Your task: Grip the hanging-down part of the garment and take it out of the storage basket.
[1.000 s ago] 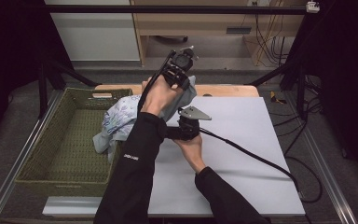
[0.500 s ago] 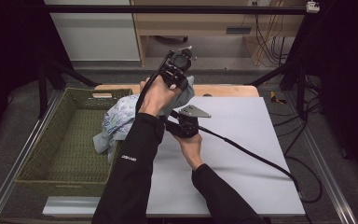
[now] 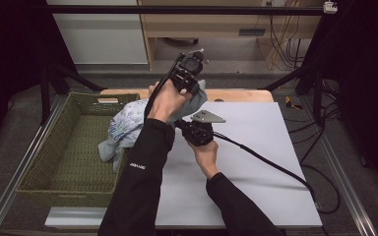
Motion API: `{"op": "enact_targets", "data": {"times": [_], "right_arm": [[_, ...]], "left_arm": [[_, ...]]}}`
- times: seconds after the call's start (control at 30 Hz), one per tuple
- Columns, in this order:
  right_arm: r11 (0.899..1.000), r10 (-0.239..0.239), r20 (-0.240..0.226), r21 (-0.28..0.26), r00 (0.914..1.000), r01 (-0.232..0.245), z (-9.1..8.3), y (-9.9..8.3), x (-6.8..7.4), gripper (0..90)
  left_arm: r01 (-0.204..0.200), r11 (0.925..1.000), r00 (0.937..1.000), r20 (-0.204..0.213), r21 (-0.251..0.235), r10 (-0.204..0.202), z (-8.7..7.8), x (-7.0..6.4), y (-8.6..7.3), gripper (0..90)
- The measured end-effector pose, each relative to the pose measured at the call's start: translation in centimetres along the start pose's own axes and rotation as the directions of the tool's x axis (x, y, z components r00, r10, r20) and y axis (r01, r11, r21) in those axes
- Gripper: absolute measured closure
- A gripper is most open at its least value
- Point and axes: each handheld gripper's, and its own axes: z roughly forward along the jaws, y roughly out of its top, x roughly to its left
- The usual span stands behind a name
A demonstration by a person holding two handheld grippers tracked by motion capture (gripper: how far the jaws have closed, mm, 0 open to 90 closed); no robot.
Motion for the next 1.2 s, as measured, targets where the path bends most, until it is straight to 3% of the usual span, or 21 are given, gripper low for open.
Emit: {"op": "enact_targets", "data": {"times": [0.23, 0.33, 0.37, 0.4, 0.57, 0.7, 0.8, 1.0, 1.2], "right_arm": [[1.000, 0.003, -0.016, -0.011, 0.9999, -0.003, -1.7, 0.2, 0.0, 87.5], [0.999, -0.044, -0.018, -0.014, 0.9989, 0.044, -2.7, 0.5, 0.2, 87.6], [0.996, -0.083, -0.016, -0.021, 0.9964, 0.082, -3.0, 0.5, 0.2, 87.6], [0.998, -0.065, -0.013, -0.020, 0.9978, 0.065, -3.4, 0.7, 0.5, 87.6], [0.995, -0.090, -0.015, -0.037, 0.9958, 0.089, -4.7, 1.0, 0.2, 87.6], [0.995, -0.097, -0.018, -0.041, 0.9952, 0.096, -6.9, 1.3, 0.2, 87.6], [0.992, -0.121, -0.007, -0.047, 0.9926, 0.121, -8.3, 1.4, -0.2, 87.6], [0.992, -0.123, -0.003, -0.042, 0.9924, 0.123, -10.8, 1.6, -1.2, 87.6], [0.987, -0.151, 0.033, -0.052, 0.9881, 0.152, -13.2, 2.0, -2.1, 87.5]], "left_arm": [[0.002, 1.0000, 1.0000, -0.005, -0.005, -0.002, -0.5, 0.4, -0.2, 84.0], [0.010, 0.9999, 0.9999, -0.006, -0.013, -0.010, -0.6, 0.4, -0.2, 84.0], [0.011, 0.9998, 0.9999, -0.006, -0.015, -0.011, -0.7, 0.3, -0.3, 84.0], [0.007, 0.9999, 1.0000, -0.006, -0.012, -0.007, -0.7, 0.4, -0.3, 84.0], [0.004, 0.9998, 1.0000, -0.008, -0.021, -0.004, -1.0, 0.2, -0.2, 84.0], [0.007, 0.9997, 0.9999, -0.009, -0.025, -0.007, -1.2, 0.0, -0.2, 84.0], [0.001, 0.9997, 1.0000, -0.009, -0.024, -0.001, -1.2, -0.1, -0.2, 84.0], [-0.001, 0.9998, 1.0000, -0.002, -0.017, 0.001, -1.2, -0.4, -0.2, 84.0], [-0.013, 0.9998, 0.9999, 0.010, -0.017, 0.013, -1.2, -0.9, -0.1, 83.9]]}}
